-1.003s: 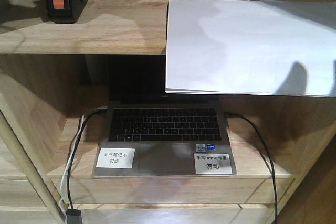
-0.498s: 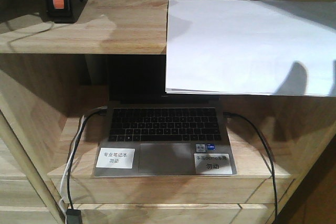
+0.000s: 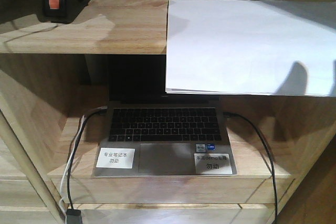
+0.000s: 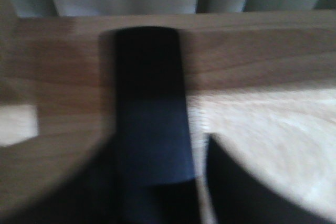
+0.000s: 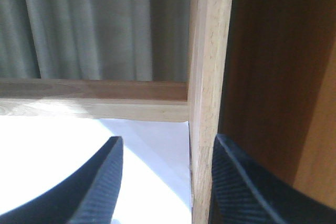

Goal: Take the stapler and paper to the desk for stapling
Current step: 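Lift the stapler off the shelf and pull the left gripper back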

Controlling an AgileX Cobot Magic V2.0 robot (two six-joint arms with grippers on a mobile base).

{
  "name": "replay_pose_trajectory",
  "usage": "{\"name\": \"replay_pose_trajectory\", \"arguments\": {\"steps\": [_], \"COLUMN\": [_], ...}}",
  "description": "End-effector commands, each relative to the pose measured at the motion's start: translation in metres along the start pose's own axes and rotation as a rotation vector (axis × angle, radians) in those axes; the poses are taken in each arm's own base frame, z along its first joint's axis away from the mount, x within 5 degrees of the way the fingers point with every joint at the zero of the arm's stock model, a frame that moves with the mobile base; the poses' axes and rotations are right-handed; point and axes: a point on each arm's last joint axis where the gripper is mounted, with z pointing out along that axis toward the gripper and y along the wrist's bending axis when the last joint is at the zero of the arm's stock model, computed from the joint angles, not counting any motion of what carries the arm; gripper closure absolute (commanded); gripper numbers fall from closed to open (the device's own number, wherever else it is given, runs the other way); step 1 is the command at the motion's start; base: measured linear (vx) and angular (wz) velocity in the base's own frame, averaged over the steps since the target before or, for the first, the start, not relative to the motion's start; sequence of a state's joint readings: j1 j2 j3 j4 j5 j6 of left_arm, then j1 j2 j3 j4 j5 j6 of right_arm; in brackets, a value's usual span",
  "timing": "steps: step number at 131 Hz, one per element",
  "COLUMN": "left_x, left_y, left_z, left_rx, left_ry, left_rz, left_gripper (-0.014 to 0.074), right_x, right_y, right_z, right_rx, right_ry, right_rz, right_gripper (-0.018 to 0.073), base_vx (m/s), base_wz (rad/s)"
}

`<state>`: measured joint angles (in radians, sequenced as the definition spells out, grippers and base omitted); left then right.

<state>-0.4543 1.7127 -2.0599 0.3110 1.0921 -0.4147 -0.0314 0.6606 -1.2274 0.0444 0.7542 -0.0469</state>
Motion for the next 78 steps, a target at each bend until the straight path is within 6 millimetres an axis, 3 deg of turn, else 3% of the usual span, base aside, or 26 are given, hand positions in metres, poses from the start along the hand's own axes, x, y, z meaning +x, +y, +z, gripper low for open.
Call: {"name": "replay_pose_trajectory", "arguments": {"steps": [1,36,64,78], "left_x": [-0.015,-0.018,-0.019,-0.008], "left_y": [0.003,0.005,0.014,0.020], "left_z": [-0.027,-0.037,-0.086,-0.111], "left_rx": [0.035,0.039,0.110,0.170], "left_ry": [-0.127,-0.152,-0.273,-0.352], "left_rz": [-0.012,0.032,0.070,0.097], "left_gripper": [0.0605,0.0604,0.0604,0.0604], "right_x": [-0.012,-0.012,-0.012,-0.012], "right_y": [-0.001,-0.001,-0.001,-0.001], "right_z": [-0.001,-0.001,-0.001,-0.001], "right_rx": [0.011,0.011,0.011,0.011], "right_ry": [-0.085,-0.085,-0.084,-0.084], "right_rz": [-0.005,-0.005,-0.005,-0.005], "right_gripper": [0.0197,0.0197,0.0197,0.0197], "base_vx": [0.00,0.00,0.00,0.00], "base_wz": [0.00,0.00,0.00,0.00]}}
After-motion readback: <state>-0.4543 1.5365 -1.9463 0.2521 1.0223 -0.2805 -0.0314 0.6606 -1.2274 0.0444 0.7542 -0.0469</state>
